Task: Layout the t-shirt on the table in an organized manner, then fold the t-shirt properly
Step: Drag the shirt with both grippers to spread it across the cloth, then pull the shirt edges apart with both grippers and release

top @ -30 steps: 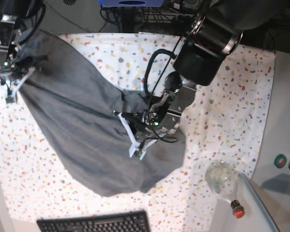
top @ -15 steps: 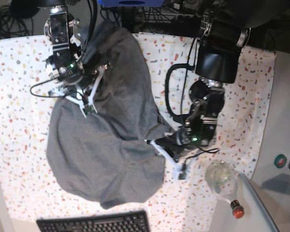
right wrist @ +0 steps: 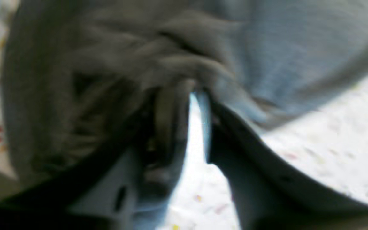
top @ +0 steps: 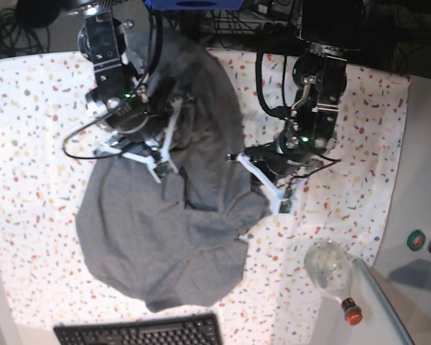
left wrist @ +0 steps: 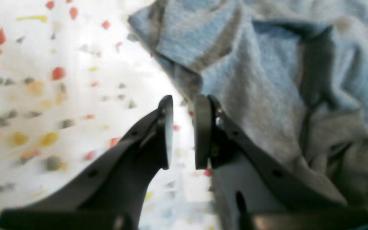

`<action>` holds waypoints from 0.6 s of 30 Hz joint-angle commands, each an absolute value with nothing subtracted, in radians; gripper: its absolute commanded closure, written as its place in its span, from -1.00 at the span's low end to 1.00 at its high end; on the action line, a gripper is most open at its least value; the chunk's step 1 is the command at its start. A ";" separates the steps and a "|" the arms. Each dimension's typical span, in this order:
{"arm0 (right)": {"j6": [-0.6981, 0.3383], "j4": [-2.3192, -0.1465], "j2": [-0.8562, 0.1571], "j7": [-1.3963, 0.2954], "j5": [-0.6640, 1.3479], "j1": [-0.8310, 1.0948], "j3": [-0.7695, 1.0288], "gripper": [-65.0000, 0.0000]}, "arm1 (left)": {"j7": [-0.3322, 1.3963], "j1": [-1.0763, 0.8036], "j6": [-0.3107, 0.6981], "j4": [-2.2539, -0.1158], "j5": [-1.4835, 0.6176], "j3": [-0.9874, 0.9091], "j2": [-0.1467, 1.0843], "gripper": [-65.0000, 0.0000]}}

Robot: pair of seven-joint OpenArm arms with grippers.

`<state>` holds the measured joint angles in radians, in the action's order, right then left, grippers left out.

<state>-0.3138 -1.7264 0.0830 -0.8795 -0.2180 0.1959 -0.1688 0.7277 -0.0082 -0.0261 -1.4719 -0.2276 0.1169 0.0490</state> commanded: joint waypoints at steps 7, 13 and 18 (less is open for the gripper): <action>-0.311 -1.679 0.045 -0.825 -0.229 0.061 0.170 0.37 | 0.556 0.042 -0.012 -1.244 -0.248 0.387 -0.013 0.67; -0.311 -1.403 -0.012 -0.754 -0.231 -0.173 0.292 0.36 | 0.556 0.007 -0.012 -1.179 -0.102 0.352 0.019 0.68; -0.311 -1.182 -0.027 -0.704 -0.229 -0.309 0.294 0.36 | 0.556 -0.070 -0.008 -1.242 0.054 0.165 0.058 0.68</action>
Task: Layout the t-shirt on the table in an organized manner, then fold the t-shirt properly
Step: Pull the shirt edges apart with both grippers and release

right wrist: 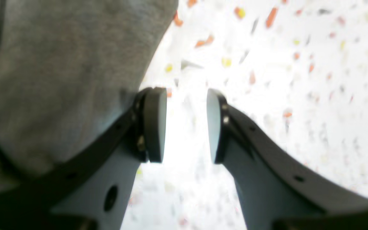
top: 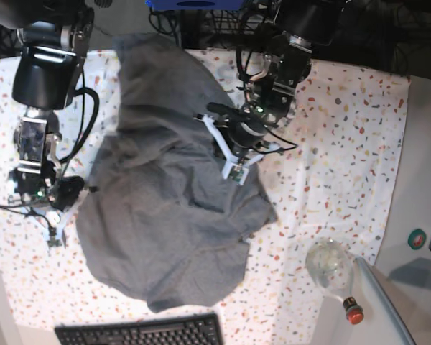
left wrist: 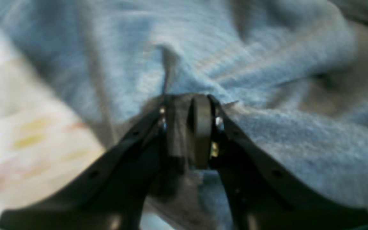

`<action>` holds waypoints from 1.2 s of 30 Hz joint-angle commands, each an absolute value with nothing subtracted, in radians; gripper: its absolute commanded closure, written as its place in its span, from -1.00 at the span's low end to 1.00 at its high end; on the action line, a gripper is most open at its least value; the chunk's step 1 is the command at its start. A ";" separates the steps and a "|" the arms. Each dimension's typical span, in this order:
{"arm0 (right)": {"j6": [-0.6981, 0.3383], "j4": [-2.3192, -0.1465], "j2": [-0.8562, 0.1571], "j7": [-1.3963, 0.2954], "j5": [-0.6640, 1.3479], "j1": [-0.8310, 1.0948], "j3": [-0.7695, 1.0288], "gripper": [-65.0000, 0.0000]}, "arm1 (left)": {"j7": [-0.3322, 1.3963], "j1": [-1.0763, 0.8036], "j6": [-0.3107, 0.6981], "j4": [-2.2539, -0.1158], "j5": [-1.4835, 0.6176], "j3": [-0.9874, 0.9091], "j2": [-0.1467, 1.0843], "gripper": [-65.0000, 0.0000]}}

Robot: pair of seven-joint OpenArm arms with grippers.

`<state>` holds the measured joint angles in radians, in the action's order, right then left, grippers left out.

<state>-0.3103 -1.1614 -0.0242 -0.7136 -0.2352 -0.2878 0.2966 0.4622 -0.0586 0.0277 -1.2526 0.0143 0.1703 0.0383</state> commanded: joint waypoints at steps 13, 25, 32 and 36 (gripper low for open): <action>-0.317 -1.099 0.073 -0.602 -0.229 -0.325 0.294 0.36 | 0.567 -0.045 -0.005 -1.385 0.076 0.039 0.157 0.68; -0.318 -0.995 0.099 -0.585 -0.228 -0.341 0.292 0.36 | 0.725 -0.234 -0.005 -1.656 0.076 0.016 0.094 0.68; -0.329 -0.857 0.087 -0.515 -0.228 -0.348 0.297 0.84 | 0.723 -0.302 -0.005 -1.649 0.079 0.013 0.113 0.68; -0.374 -1.017 0.085 -0.516 -0.229 -0.239 0.300 1.00 | 0.720 -0.259 -0.005 -1.550 0.090 0.021 0.117 0.68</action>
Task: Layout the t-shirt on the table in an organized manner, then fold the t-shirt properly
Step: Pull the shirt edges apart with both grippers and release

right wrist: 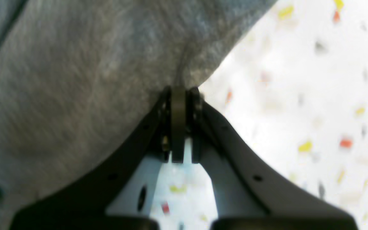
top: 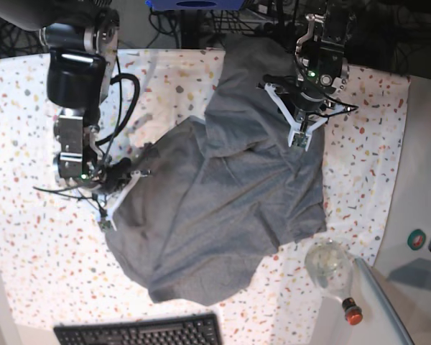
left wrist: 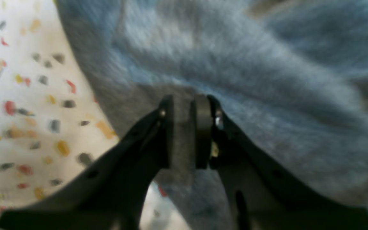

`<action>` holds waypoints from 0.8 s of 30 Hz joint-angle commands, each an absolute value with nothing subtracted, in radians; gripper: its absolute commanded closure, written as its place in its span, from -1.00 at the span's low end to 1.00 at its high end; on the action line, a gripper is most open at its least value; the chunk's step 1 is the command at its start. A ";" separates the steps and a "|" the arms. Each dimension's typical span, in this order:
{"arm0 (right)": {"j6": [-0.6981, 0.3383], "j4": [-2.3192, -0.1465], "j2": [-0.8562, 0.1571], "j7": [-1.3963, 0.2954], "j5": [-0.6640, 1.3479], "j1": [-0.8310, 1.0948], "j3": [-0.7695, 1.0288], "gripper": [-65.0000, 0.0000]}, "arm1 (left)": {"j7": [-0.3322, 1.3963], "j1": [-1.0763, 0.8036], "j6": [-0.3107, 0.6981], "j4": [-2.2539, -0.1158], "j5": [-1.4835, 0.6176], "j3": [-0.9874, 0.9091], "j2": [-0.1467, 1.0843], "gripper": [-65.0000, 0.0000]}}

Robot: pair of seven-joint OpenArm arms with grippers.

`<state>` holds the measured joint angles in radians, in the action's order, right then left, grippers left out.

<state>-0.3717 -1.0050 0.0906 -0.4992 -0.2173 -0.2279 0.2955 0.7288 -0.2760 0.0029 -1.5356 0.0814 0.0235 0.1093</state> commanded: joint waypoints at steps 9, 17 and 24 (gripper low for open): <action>-0.374 -1.481 0.059 -0.616 -0.229 0.045 0.364 1.00 | 0.720 0.013 -0.007 -1.305 0.090 0.024 0.085 0.68; -0.374 -1.876 0.105 -0.786 -0.231 0.150 0.381 1.00 | 0.730 0.140 -0.007 -1.310 0.087 0.013 0.039 0.68; -0.251 -1.902 0.097 -1.015 -0.234 -0.064 0.131 1.00 | 0.730 0.028 -0.007 -1.515 0.076 0.010 0.101 0.68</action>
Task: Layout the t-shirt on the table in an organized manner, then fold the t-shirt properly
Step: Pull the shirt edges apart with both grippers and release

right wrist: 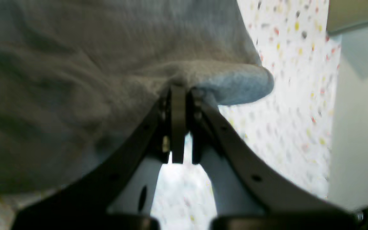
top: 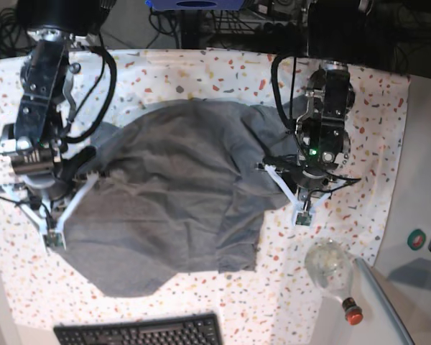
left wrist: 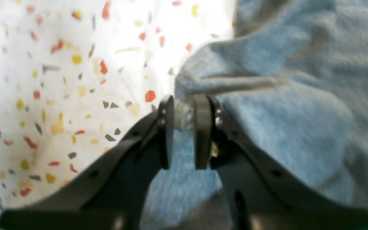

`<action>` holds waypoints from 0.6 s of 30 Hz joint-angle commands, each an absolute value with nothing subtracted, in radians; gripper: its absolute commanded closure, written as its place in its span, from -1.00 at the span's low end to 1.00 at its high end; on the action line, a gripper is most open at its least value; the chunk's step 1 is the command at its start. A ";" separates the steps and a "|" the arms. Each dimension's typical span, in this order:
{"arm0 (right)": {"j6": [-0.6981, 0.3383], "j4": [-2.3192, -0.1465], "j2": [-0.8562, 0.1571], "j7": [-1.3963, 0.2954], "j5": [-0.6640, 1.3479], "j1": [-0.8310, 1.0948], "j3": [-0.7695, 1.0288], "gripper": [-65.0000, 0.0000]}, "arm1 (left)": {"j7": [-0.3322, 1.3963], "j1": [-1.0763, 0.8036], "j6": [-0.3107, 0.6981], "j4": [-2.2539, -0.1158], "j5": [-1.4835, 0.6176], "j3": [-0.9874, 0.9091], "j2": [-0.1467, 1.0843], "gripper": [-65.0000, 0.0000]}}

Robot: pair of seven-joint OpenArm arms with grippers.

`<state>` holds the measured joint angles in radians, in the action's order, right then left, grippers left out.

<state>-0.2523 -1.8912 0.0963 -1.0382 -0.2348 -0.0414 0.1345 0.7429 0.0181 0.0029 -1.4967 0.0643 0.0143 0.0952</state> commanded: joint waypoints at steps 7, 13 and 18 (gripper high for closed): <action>-0.053 -1.360 0.108 -0.898 -0.228 -0.377 -0.068 1.00 | 0.725 -0.188 -0.002 -1.698 0.076 -0.185 0.153 0.68; 0.007 -0.969 0.137 -0.745 -0.226 -0.553 -0.091 1.00 | 0.723 -0.306 0.191 -1.742 0.076 -0.414 0.145 0.68; 0.004 -1.161 0.122 -0.802 -0.226 -0.484 -0.085 0.01 | 0.723 -0.326 0.263 -1.736 0.076 -0.490 0.143 0.68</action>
